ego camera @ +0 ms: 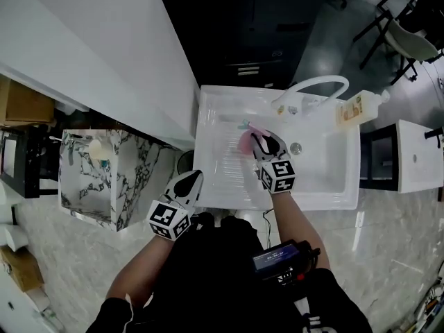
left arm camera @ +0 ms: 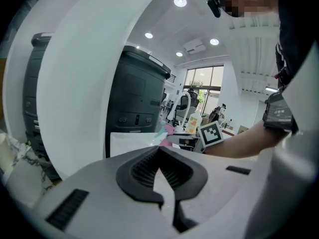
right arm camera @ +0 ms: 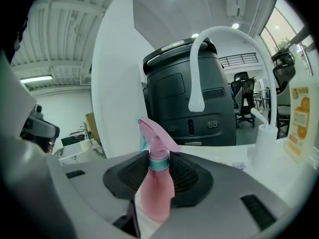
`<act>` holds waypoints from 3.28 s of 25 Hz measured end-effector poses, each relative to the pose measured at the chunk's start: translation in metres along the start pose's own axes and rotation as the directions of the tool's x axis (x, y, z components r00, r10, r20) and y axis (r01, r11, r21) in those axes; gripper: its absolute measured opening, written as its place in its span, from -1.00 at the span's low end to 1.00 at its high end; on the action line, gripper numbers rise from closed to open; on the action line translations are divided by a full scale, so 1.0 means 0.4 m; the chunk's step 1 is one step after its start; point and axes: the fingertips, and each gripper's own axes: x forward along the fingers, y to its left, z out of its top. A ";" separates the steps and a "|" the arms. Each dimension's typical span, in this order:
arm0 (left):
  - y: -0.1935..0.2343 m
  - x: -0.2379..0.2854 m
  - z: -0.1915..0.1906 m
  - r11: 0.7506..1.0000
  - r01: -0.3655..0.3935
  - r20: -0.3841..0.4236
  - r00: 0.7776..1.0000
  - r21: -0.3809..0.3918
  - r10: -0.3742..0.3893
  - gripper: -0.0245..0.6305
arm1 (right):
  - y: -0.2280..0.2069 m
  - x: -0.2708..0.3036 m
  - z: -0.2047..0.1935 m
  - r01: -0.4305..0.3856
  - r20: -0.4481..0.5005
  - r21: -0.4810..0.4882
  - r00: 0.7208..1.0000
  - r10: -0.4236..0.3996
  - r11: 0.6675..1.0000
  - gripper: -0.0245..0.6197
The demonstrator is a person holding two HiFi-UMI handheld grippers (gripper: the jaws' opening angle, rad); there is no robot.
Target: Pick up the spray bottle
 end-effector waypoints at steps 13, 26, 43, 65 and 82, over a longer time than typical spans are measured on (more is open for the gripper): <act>-0.015 0.044 0.031 0.980 0.195 -0.017 0.981 0.046 -0.194 -0.90 | -0.021 -0.145 0.016 0.144 0.039 0.047 0.989 -0.145 0.989 -0.47; -0.051 0.077 0.057 0.921 0.378 -0.038 0.926 0.098 -0.376 -0.90 | -0.034 -0.338 0.033 0.331 0.075 0.077 0.939 -0.337 0.940 -0.47; -0.176 0.051 0.006 0.789 0.598 -0.114 0.802 0.143 -0.587 -0.90 | 0.072 -0.638 -0.014 0.541 0.112 0.153 0.822 -0.558 0.827 -0.47; -0.459 -0.025 -0.107 0.571 0.792 -0.214 0.610 0.218 -0.763 -0.90 | 0.261 -1.044 -0.163 0.705 0.127 0.237 0.660 -0.740 0.669 -0.47; -0.700 -0.131 -0.188 0.527 0.815 -0.237 0.576 0.240 -0.782 -0.90 | 0.298 -1.277 -0.227 0.697 0.149 0.252 0.658 -0.739 0.671 -0.47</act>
